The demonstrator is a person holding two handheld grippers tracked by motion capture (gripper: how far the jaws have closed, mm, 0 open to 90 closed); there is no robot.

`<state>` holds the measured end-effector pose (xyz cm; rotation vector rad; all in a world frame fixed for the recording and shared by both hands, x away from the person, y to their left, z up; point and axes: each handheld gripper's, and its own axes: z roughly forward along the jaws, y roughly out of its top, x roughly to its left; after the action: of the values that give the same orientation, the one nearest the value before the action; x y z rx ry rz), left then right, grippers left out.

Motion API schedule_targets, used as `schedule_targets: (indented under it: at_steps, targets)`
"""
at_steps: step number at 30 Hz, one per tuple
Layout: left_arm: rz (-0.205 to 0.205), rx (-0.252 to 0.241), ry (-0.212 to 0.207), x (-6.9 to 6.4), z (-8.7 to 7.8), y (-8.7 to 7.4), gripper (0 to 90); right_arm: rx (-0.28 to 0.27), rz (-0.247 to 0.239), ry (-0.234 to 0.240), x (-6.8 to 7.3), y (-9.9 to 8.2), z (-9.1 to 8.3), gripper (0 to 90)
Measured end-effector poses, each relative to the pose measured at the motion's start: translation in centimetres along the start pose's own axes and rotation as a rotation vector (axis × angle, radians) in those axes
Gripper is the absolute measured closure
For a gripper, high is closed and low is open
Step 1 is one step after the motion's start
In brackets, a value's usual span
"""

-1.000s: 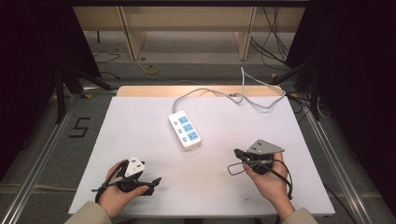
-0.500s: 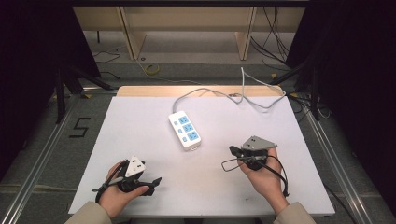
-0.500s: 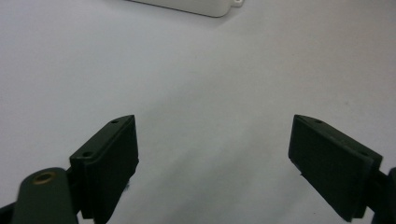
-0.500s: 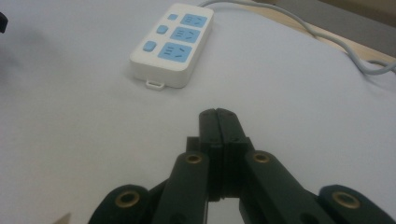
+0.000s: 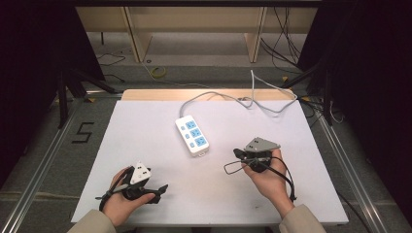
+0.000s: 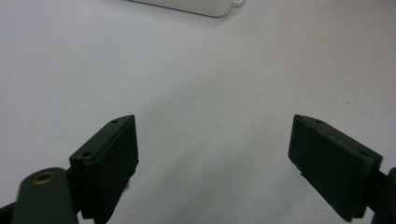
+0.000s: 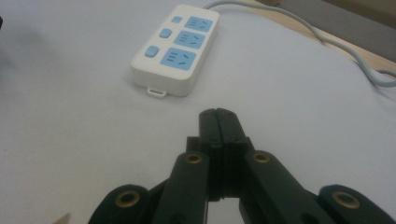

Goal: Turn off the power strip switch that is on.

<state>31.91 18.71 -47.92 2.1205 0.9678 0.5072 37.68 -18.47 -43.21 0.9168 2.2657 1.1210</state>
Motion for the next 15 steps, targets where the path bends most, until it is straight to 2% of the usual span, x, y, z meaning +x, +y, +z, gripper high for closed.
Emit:
schedule_targets:
  at_steps: [15]
  targets:
    - [-0.002, 0.0, 0.003, 0.0, 0.0, 0.0, 15.7, 0.002, -0.008, 0.017, 0.3, 1.4, 1.6, 90.0]
